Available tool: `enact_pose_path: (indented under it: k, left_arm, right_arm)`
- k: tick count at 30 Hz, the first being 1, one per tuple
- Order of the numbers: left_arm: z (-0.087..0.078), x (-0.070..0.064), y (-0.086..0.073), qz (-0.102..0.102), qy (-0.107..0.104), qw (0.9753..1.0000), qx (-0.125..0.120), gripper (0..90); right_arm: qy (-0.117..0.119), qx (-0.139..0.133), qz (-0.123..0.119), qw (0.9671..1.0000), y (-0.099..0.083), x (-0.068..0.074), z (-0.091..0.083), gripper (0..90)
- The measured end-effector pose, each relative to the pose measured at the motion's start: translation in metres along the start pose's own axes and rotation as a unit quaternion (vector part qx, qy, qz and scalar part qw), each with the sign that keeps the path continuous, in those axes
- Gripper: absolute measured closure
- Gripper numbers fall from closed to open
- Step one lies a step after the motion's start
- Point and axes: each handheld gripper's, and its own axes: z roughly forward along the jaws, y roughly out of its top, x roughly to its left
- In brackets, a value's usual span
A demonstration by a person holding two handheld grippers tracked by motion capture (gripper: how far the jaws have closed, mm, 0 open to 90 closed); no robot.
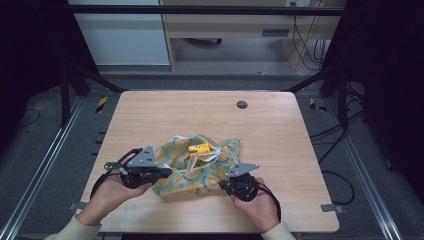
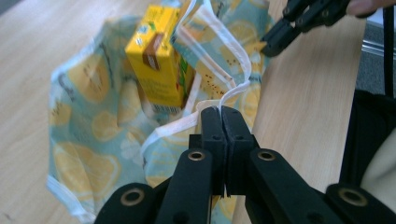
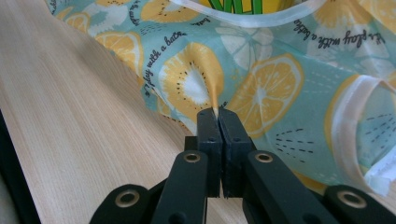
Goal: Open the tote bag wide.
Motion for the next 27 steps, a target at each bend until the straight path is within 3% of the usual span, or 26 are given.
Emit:
enact_pose_path:
  k: [8, 14, 18, 22, 25, 27]
  left_arm:
    - [0.021, 0.002, -0.023, -0.011, -0.007, 0.9992, 0.038, 89.1]
    - [0.035, 0.006, -0.037, -0.028, -0.016, 0.9984, 0.046, 89.1]
    - [0.038, 0.006, -0.041, -0.022, -0.014, 0.9979, 0.059, 89.1]
    - [0.042, 0.007, -0.045, -0.021, -0.013, 0.9976, 0.064, 89.0]
    - [0.043, 0.008, -0.046, -0.022, -0.013, 0.9975, 0.066, 89.0]
    - [0.044, 0.008, -0.047, -0.026, -0.013, 0.9977, 0.061, 89.1]
  right_arm:
    - [-0.004, 0.006, -0.004, 1.0000, -0.001, 0.001, 0.000, 84.6]
    - [-0.011, -0.015, 0.003, 0.9998, 0.004, 0.002, -0.011, 69.4]
    - [-0.016, -0.036, 0.006, 0.9992, 0.010, 0.001, -0.021, 64.5]
    - [-0.043, -0.057, 0.006, 0.9974, 0.028, -0.009, -0.036, 55.9]
    - [-0.057, -0.056, 0.005, 0.9968, 0.036, -0.016, -0.036, 52.2]
    - [-0.071, -0.037, 0.002, 0.9968, 0.048, -0.027, -0.029, 47.9]
